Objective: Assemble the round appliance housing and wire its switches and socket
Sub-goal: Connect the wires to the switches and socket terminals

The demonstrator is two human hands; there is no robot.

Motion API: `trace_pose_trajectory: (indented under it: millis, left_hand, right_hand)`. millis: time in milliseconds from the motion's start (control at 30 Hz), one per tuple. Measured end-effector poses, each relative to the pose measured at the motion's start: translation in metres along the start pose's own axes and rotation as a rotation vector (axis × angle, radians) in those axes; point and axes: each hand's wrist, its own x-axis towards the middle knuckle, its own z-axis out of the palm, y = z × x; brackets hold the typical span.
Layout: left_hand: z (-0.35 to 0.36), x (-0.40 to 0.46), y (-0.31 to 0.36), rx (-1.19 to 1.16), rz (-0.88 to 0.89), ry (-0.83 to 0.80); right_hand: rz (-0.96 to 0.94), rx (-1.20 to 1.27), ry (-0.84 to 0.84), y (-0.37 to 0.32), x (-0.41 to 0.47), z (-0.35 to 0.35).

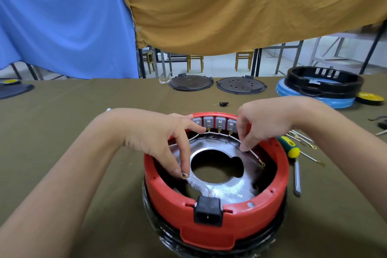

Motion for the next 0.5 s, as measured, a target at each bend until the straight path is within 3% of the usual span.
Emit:
trace_pose_trajectory:
  millis: [100, 200, 300, 367, 500]
  left_hand:
    - [-0.004, -0.002, -0.006, -0.099, 0.026, 0.150]
    - [-0.006, 0.001, -0.013, -0.288, -0.094, 0.445]
    - [-0.002, 0.008, -0.022, -0.265, -0.298, 0.418]
    - [0.000, 0.011, -0.024, -0.290, -0.325, 0.389]
    - [-0.001, 0.016, -0.026, -0.281, -0.328, 0.517]
  right_hand:
    - [0.011, 0.026, 0.004, -0.002, -0.003, -0.003]
    - [0.002, 0.106, 0.036, -0.001, -0.007, -0.007]
    - [-0.010, 0.167, 0.081, 0.000, -0.009, -0.009]
    - [-0.017, 0.187, 0.138, 0.002, -0.008, -0.009]
    - [-0.025, 0.383, 0.208, 0.011, 0.000, -0.007]
